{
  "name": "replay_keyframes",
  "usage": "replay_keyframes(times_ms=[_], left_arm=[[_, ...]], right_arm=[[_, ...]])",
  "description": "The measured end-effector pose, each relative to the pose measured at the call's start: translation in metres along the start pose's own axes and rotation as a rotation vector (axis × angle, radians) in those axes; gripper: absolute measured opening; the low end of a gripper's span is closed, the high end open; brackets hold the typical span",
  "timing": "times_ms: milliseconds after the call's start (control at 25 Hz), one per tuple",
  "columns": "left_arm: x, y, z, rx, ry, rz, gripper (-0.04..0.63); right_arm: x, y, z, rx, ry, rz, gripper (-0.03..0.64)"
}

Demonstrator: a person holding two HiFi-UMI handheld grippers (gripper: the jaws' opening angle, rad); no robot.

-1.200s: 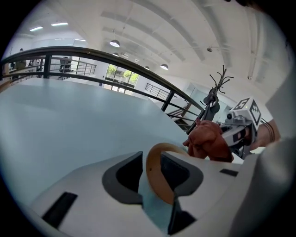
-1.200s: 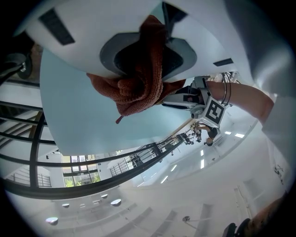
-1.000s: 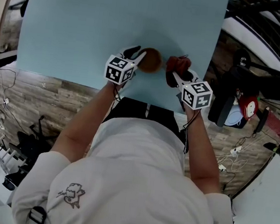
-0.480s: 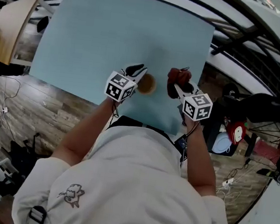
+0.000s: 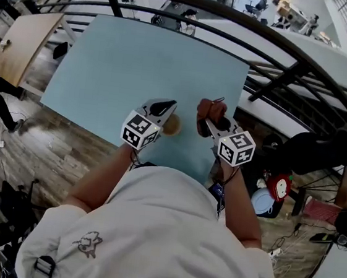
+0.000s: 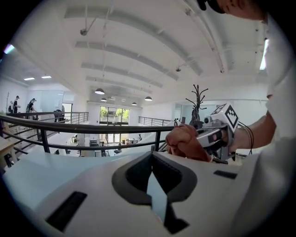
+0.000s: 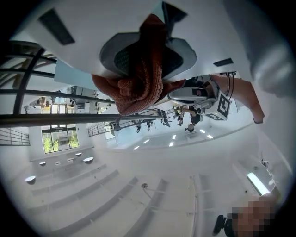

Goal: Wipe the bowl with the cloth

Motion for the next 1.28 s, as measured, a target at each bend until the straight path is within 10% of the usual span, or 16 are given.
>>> replay_keyframes(times_ms=[640,1280], left_arm=[[0.02,-0.013,-0.11,0.062,0.222,-0.044,0.014],[0.119,-0.017,-0.151,-0.018,0.075,-0.039,0.014]], right_arm=[[0.064,-0.022,0.002,0.15,0.217,0.045,0.1],[0.111,-0.047,0.115,0.11,0.129,-0.024,0.1]])
Point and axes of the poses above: the fingertips, and each gripper's own axes: x backward along the fingers, z to its left, y out of its top, the point moved 10 cm from there along x, backward along the fingers, and after that the axes turned 7 degrees about -y, right-handed, at the moved point
